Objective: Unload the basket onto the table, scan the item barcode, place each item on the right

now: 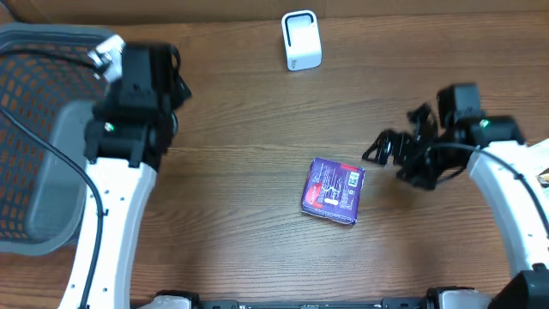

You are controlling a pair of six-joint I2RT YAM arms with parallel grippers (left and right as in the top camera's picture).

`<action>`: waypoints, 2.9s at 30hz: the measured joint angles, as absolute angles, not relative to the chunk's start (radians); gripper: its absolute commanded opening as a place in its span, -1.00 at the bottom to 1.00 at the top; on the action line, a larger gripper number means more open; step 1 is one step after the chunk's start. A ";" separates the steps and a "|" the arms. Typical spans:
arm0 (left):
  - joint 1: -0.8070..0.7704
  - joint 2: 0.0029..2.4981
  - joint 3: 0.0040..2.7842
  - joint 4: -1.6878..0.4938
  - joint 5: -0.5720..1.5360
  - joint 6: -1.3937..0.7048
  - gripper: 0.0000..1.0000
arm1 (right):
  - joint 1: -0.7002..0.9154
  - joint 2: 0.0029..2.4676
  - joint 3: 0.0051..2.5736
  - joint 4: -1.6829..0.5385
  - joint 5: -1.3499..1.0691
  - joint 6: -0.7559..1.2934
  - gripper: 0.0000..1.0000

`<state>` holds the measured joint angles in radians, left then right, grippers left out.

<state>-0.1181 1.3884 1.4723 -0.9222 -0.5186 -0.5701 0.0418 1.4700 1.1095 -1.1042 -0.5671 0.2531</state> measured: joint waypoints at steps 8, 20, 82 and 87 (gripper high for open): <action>-0.118 1.258 1.336 -0.946 -0.477 -0.538 0.99 | 0.042 1.383 0.705 -0.767 -0.685 0.326 0.95; -0.118 1.246 1.334 -1.027 -0.448 -0.548 0.99 | 0.075 1.351 0.352 -0.145 -0.748 0.743 0.27; -0.118 1.246 1.333 -1.100 -0.445 -0.550 0.99 | -0.067 1.390 0.681 -0.587 -0.532 0.173 1.00; -0.118 1.246 1.333 -1.100 -0.445 -0.550 0.99 | -0.155 1.390 0.575 -0.541 -0.645 0.211 1.00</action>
<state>-0.1181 1.2461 1.3334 -1.1000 -0.4446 -0.5503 -0.1547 1.3903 0.5747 -0.5411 -0.6449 0.2111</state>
